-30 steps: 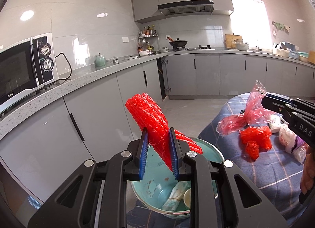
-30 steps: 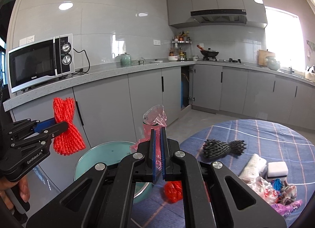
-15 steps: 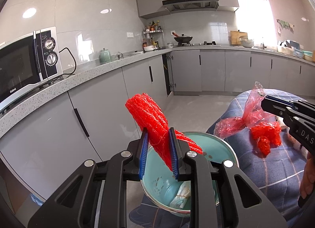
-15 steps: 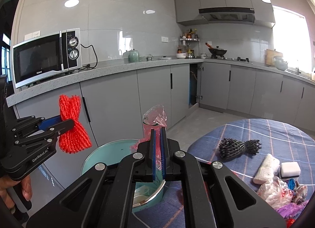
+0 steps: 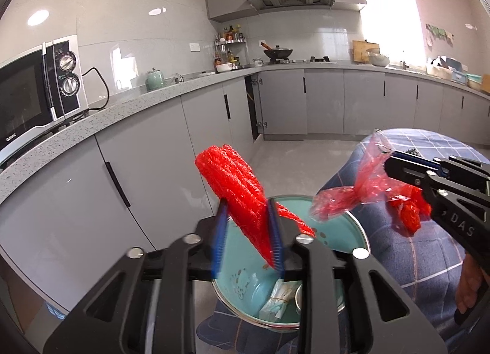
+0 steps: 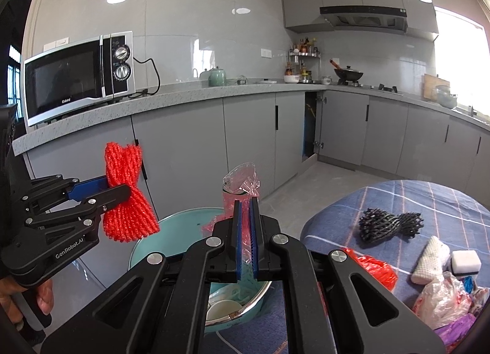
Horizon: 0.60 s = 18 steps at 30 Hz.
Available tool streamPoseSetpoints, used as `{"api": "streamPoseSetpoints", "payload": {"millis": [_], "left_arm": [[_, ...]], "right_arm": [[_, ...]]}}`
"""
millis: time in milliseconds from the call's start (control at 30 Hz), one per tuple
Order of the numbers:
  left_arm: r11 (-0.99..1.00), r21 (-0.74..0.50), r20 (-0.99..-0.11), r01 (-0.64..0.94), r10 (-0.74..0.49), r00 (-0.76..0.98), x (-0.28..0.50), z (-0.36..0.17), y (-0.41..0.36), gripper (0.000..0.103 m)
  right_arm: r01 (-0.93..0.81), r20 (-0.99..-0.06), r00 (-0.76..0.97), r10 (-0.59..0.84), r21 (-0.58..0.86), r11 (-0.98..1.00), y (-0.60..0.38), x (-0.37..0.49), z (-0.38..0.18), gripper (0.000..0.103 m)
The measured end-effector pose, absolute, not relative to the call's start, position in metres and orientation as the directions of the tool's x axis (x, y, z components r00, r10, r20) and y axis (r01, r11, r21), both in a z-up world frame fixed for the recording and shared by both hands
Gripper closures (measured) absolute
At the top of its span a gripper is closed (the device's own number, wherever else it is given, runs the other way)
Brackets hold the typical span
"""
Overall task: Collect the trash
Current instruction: 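Carry the red net and pink bag over the teal bin with both tools, then open both tools to drop the red net and pink bag into the bin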
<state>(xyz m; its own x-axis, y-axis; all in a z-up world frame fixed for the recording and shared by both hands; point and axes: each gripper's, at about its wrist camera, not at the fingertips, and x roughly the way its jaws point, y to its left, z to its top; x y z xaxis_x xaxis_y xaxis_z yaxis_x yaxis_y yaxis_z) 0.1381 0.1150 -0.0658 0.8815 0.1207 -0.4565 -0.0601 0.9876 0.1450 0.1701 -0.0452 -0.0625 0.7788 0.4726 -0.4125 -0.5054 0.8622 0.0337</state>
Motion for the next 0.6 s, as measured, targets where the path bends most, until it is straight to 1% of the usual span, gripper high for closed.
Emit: {"api": "streamPoseSetpoints", "payload": {"millis": [33,100,167,200,233,333,400,600], "left_arm": [[0.987,0.147,-0.458,-0.062,0.124,0.880,0.139,-0.068,0.114,0.049],[0.987,0.148,-0.455,-0.064,0.126,0.881,0.139,-0.070,0.114,0.036],[0.985,0.159,-0.463,-0.062,0.130,0.877,0.140,-0.073,0.112,0.033],[0.984,0.163,-0.466,-0.066,0.136,0.874,0.141,-0.074,0.112,0.028],[0.984,0.164,-0.465,-0.072,0.141,0.874,0.141,-0.075,0.113,0.026],[0.984,0.163,-0.472,-0.076,0.145,0.870,0.141,-0.077,0.114,0.025],[0.984,0.160,-0.472,-0.084,0.151,0.868,0.141,-0.077,0.116,0.022],[0.983,0.156,-0.460,-0.093,0.155,0.874,0.138,-0.074,0.117,0.021]], "right_arm": [[-0.506,-0.418,0.776,0.473,0.035,0.862,-0.044,0.171,-0.064,0.093],[-0.500,-0.424,0.776,0.467,0.038,0.865,-0.045,0.174,-0.068,0.082],[-0.497,-0.434,0.772,0.464,0.044,0.867,-0.047,0.175,-0.072,0.079],[-0.492,-0.438,0.773,0.458,0.041,0.870,-0.048,0.176,-0.073,0.076],[-0.488,-0.439,0.775,0.455,0.042,0.872,-0.048,0.176,-0.074,0.075],[-0.480,-0.443,0.775,0.451,0.051,0.876,-0.051,0.177,-0.075,0.072],[-0.483,-0.450,0.770,0.453,0.055,0.874,-0.050,0.178,-0.076,0.063],[-0.480,-0.454,0.771,0.447,0.048,0.876,-0.052,0.174,-0.077,0.060]]}}
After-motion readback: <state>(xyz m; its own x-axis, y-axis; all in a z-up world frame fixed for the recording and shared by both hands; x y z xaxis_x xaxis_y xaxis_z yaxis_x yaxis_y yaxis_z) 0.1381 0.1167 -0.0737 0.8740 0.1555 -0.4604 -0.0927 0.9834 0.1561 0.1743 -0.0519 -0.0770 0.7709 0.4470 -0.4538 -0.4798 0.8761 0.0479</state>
